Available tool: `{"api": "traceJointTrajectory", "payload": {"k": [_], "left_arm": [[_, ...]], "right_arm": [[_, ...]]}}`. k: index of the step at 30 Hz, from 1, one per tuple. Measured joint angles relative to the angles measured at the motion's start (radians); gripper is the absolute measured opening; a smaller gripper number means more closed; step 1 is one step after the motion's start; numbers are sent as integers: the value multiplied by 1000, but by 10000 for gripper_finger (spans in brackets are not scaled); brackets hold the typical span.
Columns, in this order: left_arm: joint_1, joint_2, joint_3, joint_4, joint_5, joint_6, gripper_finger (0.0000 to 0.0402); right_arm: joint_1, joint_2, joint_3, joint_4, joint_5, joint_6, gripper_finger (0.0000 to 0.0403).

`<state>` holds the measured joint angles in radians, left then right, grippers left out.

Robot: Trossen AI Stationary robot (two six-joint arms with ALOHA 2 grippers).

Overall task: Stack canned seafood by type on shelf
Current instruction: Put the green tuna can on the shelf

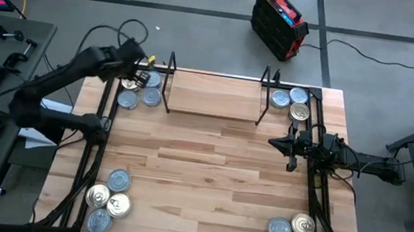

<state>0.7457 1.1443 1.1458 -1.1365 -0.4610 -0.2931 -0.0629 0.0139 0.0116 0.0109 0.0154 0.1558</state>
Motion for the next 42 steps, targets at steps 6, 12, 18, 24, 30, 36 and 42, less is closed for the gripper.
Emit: {"api": "traceJointTrajectory", "payload": {"k": [6, 12, 18, 24, 30, 36, 42], "left_arm": [[75, 101, -40, 104, 131, 506, 0], [66, 155, -97, 117, 167, 754, 0], [43, 156, -240, 236, 209, 782, 0], [3, 155, -358, 432, 212, 798, 0], [-2, 155, -442, 547, 209, 945, 0], [2, 155, -522, 692, 209, 967, 0], [2, 153, -576, 728, 209, 961, 0]], "right_arm": [[0, 0, 0, 0, 0, 0, 0], [0, 0, 0, 0, 0, 0, 0], [0, 0, 0, 0, 0, 0, 0], [0, 0, 0, 0, 0, 0, 0], [0, 0, 0, 0, 0, 0, 0], [0, 0, 0, 0, 0, 0, 0], [0, 0, 0, 0, 0, 0, 0]]}}
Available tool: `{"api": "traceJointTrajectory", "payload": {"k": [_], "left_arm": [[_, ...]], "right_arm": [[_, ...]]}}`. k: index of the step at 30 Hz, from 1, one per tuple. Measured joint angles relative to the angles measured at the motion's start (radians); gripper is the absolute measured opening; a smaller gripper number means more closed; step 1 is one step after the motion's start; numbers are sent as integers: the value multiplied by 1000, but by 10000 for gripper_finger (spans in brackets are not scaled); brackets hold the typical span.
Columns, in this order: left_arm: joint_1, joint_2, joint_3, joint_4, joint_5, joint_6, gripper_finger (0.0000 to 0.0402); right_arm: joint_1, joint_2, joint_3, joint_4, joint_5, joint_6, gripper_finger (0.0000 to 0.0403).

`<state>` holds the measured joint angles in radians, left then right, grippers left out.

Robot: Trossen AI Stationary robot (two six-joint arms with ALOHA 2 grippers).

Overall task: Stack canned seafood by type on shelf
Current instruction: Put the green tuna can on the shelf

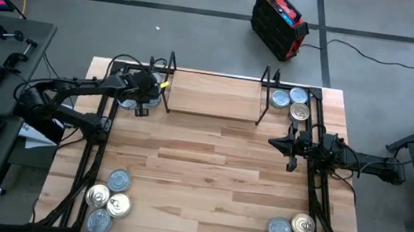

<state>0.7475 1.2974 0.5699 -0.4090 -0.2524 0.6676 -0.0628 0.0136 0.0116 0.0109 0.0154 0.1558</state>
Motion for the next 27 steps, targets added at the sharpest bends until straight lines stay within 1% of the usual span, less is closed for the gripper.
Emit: {"api": "traceJointTrajectory", "payload": {"k": [4, 7, 13, 18, 27], "left_arm": [[-6, 0, -2, -27, -5, -105, 0], [-28, -2, 0, -85, -25, -187, 0], [-94, -2, 2, -222, -48, -287, 0], [-166, -2, 2, -276, -60, -399, 0], [-361, -2, 2, -367, -76, -413, 0]], "right_arm": [[0, 0, 0, 0, 0, 0, 0], [0, 0, 0, 0, 0, 0, 0], [0, 0, 0, 0, 0, 0, 0], [0, 0, 0, 0, 0, 0, 0], [0, 0, 0, 0, 0, 0, 0]]}}
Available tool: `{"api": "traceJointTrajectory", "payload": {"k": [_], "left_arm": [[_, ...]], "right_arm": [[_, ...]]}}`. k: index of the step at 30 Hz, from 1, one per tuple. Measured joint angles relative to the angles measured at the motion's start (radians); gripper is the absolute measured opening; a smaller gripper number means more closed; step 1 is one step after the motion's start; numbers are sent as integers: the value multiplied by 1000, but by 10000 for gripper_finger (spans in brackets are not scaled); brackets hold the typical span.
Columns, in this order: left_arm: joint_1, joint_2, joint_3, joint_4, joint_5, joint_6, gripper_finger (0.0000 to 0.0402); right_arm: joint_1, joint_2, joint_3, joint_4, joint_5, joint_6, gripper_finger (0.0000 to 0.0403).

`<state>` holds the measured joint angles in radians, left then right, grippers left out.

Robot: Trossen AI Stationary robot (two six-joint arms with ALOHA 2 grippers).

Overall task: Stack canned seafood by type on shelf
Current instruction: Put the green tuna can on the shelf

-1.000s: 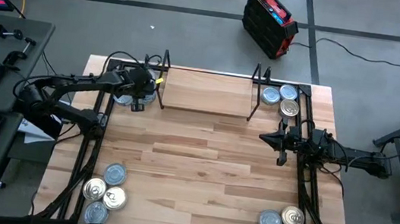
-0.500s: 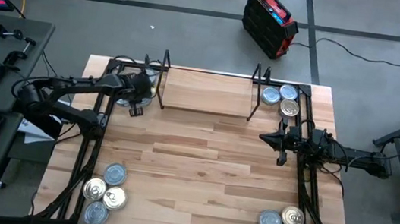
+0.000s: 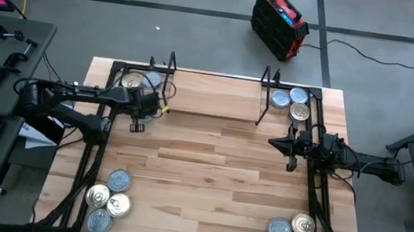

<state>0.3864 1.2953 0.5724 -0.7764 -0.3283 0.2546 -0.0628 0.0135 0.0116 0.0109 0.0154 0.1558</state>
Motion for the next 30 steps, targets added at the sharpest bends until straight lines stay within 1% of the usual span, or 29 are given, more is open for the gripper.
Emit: {"api": "traceJointTrajectory", "payload": {"k": [4, 8, 11, 14, 17, 21, 27, 30], "left_arm": [[-96, 3, 14, -3, 16, -3, 0], [-189, 6, 39, 10, 104, 1, 0], [-252, 6, 45, 52, 176, -7, 0], [-315, 5, 44, 133, 197, -27, 0], [-370, 12, 42, 266, 213, -34, 0], [-426, 53, 41, 481, 255, -34, 0], [-482, 241, 44, 828, 242, -60, 0], [-501, 359, 88, 968, 237, -71, 0]], "right_arm": [[0, 0, 0, 0, 0, 0, 0], [0, 0, 0, 0, 0, 0, 0], [0, 0, 0, 0, 0, 0, 0], [0, 0, 0, 0, 0, 0, 0], [0, 0, 0, 0, 0, 0, 0], [0, 0, 0, 0, 0, 0, 0], [0, 0, 0, 0, 0, 0, 0], [0, 0, 0, 0, 0, 0, 0]]}}
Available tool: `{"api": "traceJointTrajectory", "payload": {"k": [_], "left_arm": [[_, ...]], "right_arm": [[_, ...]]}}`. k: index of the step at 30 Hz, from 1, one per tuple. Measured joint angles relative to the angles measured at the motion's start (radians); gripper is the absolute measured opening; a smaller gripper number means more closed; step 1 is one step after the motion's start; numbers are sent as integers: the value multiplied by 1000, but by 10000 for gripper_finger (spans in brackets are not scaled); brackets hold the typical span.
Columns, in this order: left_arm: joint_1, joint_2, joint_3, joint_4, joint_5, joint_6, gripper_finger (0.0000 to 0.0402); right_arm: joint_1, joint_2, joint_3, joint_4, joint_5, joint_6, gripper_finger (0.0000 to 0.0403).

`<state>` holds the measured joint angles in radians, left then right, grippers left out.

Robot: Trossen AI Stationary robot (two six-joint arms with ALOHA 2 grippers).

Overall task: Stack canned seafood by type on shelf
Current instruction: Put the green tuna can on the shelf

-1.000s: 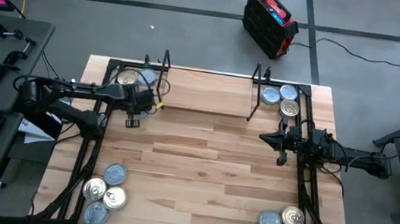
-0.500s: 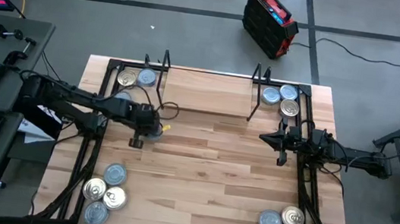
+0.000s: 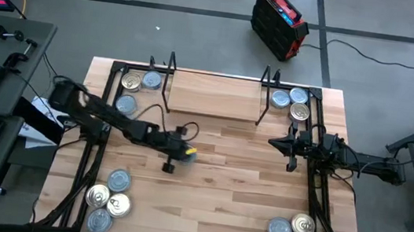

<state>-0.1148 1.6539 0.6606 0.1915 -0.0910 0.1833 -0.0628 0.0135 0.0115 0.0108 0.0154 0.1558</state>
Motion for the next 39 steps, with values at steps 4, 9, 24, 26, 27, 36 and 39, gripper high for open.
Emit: {"api": "traceJointTrajectory", "payload": {"k": [4, 9, 24, 26, 27, 36, 39], "left_arm": [[-12, 148, 142, 62, 0, -29, 0], [-12, 282, 388, -10, -5, -25, 0], [173, -38, 676, -572, 311, -331, 0], [195, -137, 604, -517, 293, -382, 0], [202, -186, 553, -464, 277, -413, 0], [181, -380, 34, 291, 54, -811, 0], [163, -367, -39, 352, -22, -896, 0]], "right_arm": [[0, 0, 0, 0, 0, 0, 0], [0, 0, 0, 0, 0, 0, 0], [0, 1, 0, 22, 1, 1, 0], [0, 3, 0, 125, 4, 82, 0], [0, 3, 0, 196, 10, 187, 0], [19, 170, 16, 677, 60, 576, 0], [70, 355, 129, 666, 60, 535, 0]]}}
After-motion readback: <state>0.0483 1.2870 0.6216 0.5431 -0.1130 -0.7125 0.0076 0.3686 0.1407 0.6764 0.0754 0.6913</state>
